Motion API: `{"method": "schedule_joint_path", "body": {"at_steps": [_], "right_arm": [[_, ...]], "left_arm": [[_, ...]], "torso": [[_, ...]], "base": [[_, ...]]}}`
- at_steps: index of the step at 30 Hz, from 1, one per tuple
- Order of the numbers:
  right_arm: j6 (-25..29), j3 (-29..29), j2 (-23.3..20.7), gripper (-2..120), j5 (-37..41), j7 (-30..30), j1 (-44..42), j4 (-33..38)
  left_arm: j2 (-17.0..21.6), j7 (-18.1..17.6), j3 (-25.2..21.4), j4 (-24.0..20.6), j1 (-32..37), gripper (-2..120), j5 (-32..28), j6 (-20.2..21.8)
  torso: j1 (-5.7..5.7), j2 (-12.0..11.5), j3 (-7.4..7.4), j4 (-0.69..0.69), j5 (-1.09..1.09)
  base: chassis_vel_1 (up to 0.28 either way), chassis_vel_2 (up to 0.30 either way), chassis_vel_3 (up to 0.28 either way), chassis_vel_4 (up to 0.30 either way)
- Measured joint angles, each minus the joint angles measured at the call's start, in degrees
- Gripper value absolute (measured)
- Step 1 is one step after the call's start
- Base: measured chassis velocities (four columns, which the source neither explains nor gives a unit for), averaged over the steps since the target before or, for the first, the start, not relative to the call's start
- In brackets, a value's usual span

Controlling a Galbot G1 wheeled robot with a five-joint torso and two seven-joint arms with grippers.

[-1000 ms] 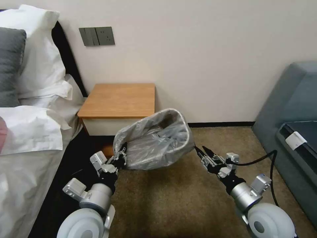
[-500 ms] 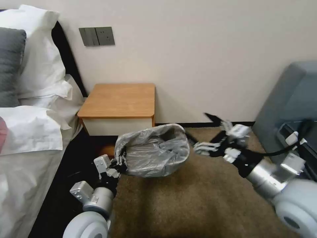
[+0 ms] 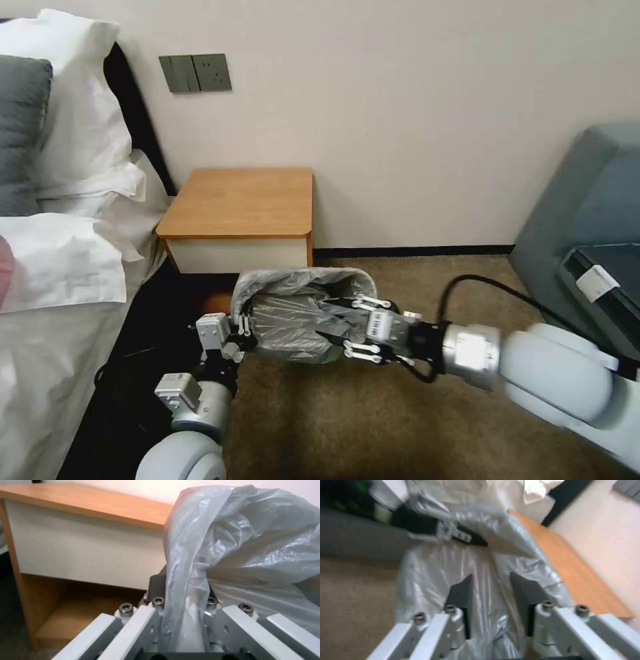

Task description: Pick up the garbage bag from the table and place it over the trash can.

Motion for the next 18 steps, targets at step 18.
{"method": "schedule_joint_path", "body": {"at_steps": [18], "right_arm": [[-6.5,-14.9,10.9,0,-12.6,4.1,10.1,-12.2]], "left_arm": [[-1.5,4.5,0.1,-2.4,2.2,5,3.4,-3.1]], "torso": [[0.0,0.0,0.0,-0.01,0.0]], "base": [[0.0,0.0,0.0,0.0]]}}
